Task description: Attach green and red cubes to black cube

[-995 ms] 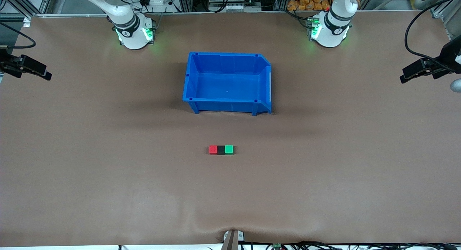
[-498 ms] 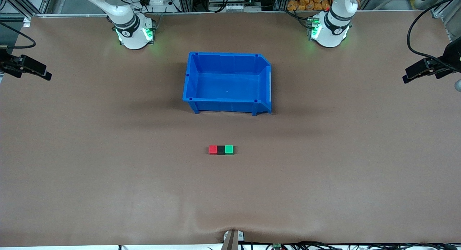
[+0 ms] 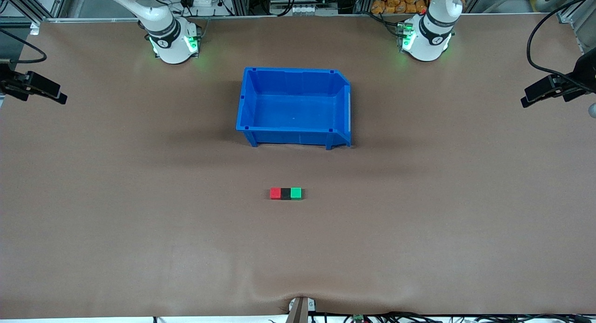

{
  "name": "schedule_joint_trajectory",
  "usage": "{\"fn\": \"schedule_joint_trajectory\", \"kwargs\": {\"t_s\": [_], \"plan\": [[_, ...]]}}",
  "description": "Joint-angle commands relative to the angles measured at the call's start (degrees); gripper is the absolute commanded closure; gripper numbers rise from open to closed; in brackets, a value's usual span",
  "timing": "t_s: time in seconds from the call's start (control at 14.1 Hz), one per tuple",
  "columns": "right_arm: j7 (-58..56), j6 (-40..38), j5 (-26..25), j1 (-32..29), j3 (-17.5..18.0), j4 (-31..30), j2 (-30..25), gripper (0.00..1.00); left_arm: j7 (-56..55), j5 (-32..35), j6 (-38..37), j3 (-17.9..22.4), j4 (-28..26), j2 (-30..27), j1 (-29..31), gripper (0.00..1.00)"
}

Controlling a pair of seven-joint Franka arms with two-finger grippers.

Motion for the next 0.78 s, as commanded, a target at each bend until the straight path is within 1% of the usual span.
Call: {"fn": "schedule_joint_trajectory", "kwargs": {"t_s": [0.0, 0.71], "plan": [[1.2, -0.4, -0.5, 0.5, -0.1, 1.3, 0.8, 0.00, 1.3, 1.2, -1.4, 0.0, 1.0, 0.2, 0.1, 0.00], [1.3, -0.4, -0.4, 0.5, -0.1, 1.3, 1.2, 0.00, 0.8, 1.1, -2.0, -0.1, 1.0, 0.1, 0.1, 0.00]]}}
